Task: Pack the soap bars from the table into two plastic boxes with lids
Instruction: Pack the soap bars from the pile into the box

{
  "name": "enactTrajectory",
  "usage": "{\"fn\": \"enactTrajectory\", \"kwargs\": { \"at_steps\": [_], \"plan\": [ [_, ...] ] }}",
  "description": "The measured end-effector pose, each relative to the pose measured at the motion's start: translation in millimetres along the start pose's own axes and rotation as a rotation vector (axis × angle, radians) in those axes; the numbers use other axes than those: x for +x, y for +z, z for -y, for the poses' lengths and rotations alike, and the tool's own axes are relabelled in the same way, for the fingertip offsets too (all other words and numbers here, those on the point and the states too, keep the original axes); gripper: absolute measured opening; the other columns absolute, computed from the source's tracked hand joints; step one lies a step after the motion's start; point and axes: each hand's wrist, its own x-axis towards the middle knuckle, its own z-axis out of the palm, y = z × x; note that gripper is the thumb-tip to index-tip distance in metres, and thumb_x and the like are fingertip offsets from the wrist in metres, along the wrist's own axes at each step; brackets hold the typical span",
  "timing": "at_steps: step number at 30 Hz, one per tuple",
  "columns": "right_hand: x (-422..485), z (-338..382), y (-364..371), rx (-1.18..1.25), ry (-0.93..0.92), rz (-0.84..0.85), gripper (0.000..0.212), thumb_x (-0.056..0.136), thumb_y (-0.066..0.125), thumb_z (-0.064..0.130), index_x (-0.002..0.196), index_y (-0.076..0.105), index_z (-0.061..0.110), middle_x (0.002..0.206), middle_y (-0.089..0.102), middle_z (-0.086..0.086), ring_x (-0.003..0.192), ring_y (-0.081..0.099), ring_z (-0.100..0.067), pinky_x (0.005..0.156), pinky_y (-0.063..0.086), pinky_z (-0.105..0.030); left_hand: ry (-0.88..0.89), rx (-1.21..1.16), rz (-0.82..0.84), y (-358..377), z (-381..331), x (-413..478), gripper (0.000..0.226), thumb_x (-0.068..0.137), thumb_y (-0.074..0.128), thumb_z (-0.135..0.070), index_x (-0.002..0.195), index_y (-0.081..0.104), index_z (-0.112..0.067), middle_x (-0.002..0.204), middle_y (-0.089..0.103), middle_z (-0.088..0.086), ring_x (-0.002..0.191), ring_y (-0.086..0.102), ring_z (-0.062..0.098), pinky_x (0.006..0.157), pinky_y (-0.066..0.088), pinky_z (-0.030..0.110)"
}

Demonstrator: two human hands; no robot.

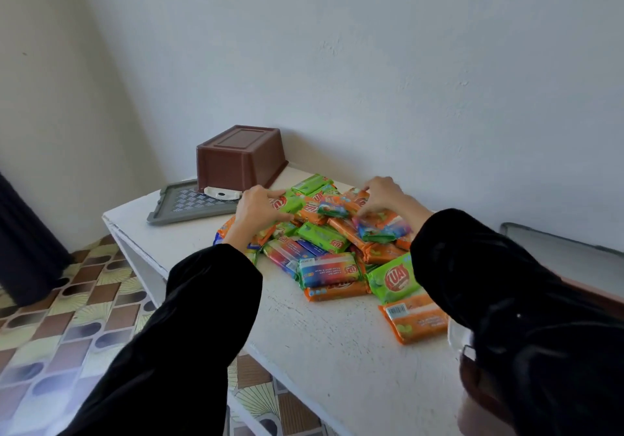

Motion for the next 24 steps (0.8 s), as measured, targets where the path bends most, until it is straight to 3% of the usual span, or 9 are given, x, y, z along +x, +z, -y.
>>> {"fn": "enactTrajectory", "kwargs": {
  "at_steps": [4, 7, 11, 17, 24],
  "plan": [
    [-43, -30, -57, 0.02, 0.028, -0.038, 0.066, 0.072, 0.077, 0.033, 0.131, 0.052, 0.015, 0.132, 0.051, -0.011, 0.12, 0.048, -0.028, 0.087, 0.043, -0.03, 0.176, -0.005, 0.086, -9, -61, -3, 0.065, 0.063, 0.082, -0.04, 0.123, 0.061, -0.025, 0.116, 0.067, 0.004, 0.109, 0.059, 0.021, 0.091, 0.044, 0.031],
    [-89, -67, -96, 0.011, 0.082, -0.033, 0.068, 0.075, 0.075, 0.03, 0.135, 0.046, 0.02, 0.134, 0.049, -0.01, 0.12, 0.047, -0.029, 0.086, 0.043, -0.032, 0.346, 0.01, 0.194, -1, -115, -10, 0.066, 0.06, 0.082, -0.045, 0.121, 0.061, -0.031, 0.095, 0.066, 0.005, 0.091, 0.058, 0.017, 0.078, 0.042, 0.028],
    [-162, -121, -125, -0.007, 0.203, 0.002, 0.073, 0.075, 0.074, 0.024, 0.139, 0.039, 0.024, 0.133, 0.049, -0.008, 0.117, 0.047, -0.027, 0.086, 0.044, -0.033, 0.574, -0.044, 0.368, 18, -190, -31, 0.061, 0.062, 0.083, -0.035, 0.119, 0.063, -0.029, 0.106, 0.065, 0.005, 0.096, 0.059, 0.017, 0.081, 0.044, 0.025],
    [-267, -182, -125, 0.018, 0.351, 0.122, 0.071, 0.073, 0.074, 0.014, 0.136, 0.043, 0.025, 0.12, 0.058, -0.004, 0.096, 0.053, -0.02, 0.062, 0.044, -0.022, 0.906, -0.014, 0.633, 55, -278, -89, 0.068, 0.061, 0.083, -0.038, 0.124, 0.057, -0.03, 0.113, 0.059, -0.006, 0.102, 0.055, 0.012, 0.089, 0.042, 0.025],
    [-328, -219, -85, -0.06, 0.372, 0.258, 0.073, 0.071, 0.075, 0.019, 0.136, 0.041, 0.027, 0.124, 0.054, -0.005, 0.103, 0.052, -0.02, 0.082, 0.043, -0.028, 1.161, 0.198, 0.731, 111, -309, -146, 0.069, 0.064, 0.08, -0.046, 0.124, 0.055, -0.024, 0.118, 0.059, -0.001, 0.106, 0.053, 0.016, 0.09, 0.045, 0.032]
  ]
}}
